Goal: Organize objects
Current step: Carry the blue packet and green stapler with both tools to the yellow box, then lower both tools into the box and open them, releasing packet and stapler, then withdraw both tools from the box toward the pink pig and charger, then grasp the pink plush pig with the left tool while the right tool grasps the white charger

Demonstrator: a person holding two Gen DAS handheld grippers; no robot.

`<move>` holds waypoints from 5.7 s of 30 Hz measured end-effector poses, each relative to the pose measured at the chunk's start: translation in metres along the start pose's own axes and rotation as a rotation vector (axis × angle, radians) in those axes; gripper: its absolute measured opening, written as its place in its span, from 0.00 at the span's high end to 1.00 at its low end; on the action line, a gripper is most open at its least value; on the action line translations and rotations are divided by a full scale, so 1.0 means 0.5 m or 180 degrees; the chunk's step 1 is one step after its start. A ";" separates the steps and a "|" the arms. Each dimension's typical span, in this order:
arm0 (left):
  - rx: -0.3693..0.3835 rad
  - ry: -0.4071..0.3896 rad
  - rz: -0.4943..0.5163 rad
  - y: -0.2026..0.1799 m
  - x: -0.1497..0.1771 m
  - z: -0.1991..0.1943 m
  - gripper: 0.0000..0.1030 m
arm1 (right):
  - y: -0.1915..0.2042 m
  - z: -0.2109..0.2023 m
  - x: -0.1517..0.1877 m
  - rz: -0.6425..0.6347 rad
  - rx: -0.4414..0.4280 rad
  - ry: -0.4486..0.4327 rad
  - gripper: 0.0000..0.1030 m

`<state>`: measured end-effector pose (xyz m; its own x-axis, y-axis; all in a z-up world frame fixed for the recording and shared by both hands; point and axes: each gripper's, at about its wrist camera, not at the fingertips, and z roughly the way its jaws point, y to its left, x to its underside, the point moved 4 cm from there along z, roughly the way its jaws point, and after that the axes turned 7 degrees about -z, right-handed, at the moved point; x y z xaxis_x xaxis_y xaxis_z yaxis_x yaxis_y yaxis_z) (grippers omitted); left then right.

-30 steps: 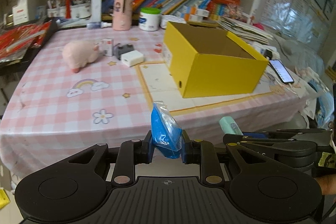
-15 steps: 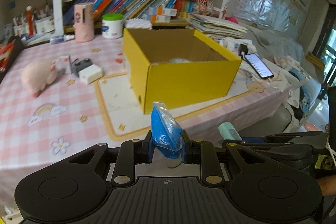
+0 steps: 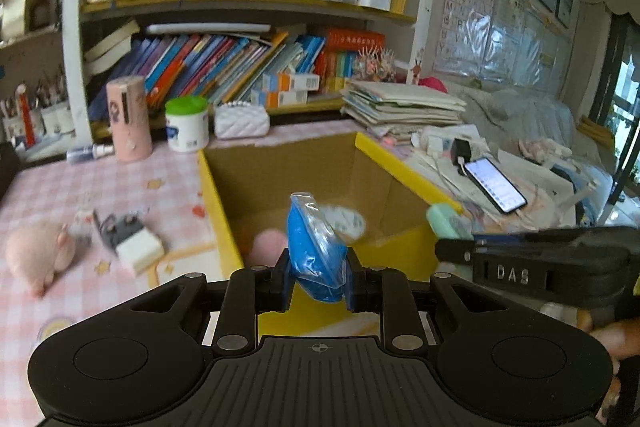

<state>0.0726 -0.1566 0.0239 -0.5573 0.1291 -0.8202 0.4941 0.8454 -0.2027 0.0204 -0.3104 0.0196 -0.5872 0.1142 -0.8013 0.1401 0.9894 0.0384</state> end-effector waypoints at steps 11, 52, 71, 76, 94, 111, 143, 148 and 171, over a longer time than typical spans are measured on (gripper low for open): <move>-0.0252 0.0118 0.0021 -0.012 -0.033 0.147 0.79 | -0.038 0.144 -0.104 -0.0407 -0.0166 0.0062 0.77; -0.0608 -0.0087 0.0204 -0.015 -0.043 0.190 0.26 | -0.040 0.312 -0.156 -0.0682 -0.0465 0.0421 0.55; -0.0925 -0.0314 -0.0291 0.083 0.021 0.000 0.13 | -0.030 0.089 -0.073 -0.0130 0.0300 -0.0222 0.42; -0.1092 -0.0171 -0.0432 0.122 0.059 -0.034 0.13 | 0.007 0.052 -0.016 -0.0051 0.0334 -0.0106 0.40; -0.1271 0.0149 -0.0462 0.198 0.169 -0.156 0.13 | 0.212 0.028 0.118 -0.0465 -0.0038 0.0375 0.39; -0.1562 0.0147 -0.0612 0.292 0.214 -0.254 0.13 | 0.356 0.008 0.145 -0.0598 -0.0394 0.0378 0.38; -0.1754 0.0213 -0.0887 0.451 0.145 -0.165 0.13 | 0.475 0.176 0.050 -0.0803 -0.0553 0.0483 0.29; -0.1768 0.0230 -0.0930 0.481 0.114 -0.123 0.13 | 0.479 0.233 0.011 -0.0829 -0.0540 0.0502 0.28; -0.1708 0.0268 -0.0860 0.591 -0.008 0.067 0.12 | 0.510 0.482 -0.108 -0.1017 -0.0462 0.0654 0.24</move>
<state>0.2430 0.0752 -0.0507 -0.6779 -0.1046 -0.7277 -0.0656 0.9945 -0.0819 0.2802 -0.0858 -0.0712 -0.7320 -0.2002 -0.6512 -0.1808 0.9787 -0.0976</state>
